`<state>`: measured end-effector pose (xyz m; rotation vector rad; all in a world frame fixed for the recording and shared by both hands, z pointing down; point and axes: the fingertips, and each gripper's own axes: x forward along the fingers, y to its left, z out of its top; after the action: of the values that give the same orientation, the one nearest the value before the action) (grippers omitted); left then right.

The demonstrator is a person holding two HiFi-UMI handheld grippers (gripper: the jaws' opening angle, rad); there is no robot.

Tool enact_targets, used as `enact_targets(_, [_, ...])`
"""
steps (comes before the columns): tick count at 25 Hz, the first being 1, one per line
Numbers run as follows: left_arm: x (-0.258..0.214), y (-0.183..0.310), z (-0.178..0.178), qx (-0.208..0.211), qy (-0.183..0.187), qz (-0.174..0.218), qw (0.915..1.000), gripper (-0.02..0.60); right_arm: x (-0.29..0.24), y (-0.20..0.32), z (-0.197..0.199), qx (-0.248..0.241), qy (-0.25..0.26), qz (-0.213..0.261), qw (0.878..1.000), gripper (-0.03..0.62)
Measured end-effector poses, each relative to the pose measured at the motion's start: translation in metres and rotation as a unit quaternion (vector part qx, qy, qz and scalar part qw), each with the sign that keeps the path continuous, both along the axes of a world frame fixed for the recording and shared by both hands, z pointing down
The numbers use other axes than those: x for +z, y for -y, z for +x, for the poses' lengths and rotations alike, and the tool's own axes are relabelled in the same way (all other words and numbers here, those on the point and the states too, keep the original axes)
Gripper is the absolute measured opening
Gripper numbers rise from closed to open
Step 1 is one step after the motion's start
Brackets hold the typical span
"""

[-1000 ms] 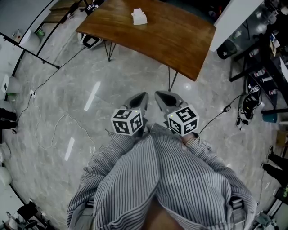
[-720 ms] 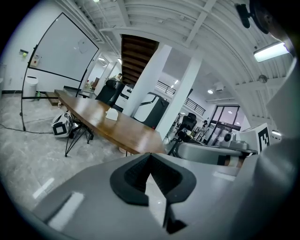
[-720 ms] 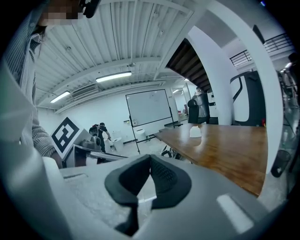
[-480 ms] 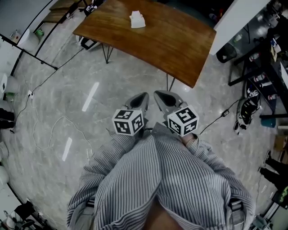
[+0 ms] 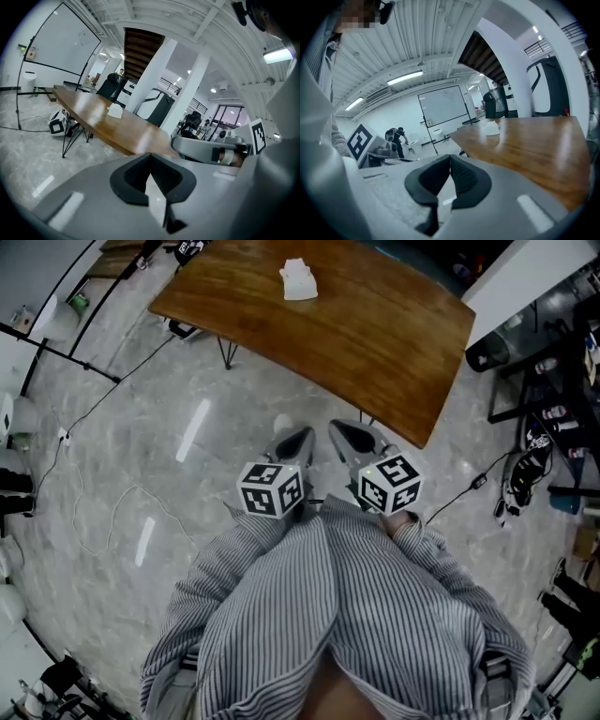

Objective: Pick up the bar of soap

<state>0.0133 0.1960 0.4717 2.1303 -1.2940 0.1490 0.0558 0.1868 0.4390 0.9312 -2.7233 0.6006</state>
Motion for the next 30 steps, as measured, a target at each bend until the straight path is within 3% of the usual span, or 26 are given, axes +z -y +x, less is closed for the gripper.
enact_targets(15, [-0.034,0.27,-0.095,0.122,0.009,0.026,0.9922,0.003,-0.013,0.271,-0.086,0.116,-0.011,-0.001,0.993,0.003])
enact_targets(18, [-0.038,0.297,-0.103,0.142,0.003,0.031,0.9894,0.003,-0.015,0.294,-0.099,0.121,-0.016,-0.001,0.993,0.003])
enact_targets(23, [-0.03,0.322,-0.093,0.169,-0.038,0.011,0.9848,0.003,-0.002,0.314,-0.107,0.118,-0.005,-0.026,0.993,0.003])
enact_targets(27, [-0.024,0.343,-0.091,0.168,-0.036,0.007,0.9851,0.003,0.004,0.33,-0.103,0.116,-0.019,-0.028,0.993,0.003])
enact_targets(30, [-0.022,0.364,-0.093,0.177,-0.011,0.014,0.984,0.003,0.007,0.345,-0.094,0.121,-0.001,-0.043,0.992,0.003])
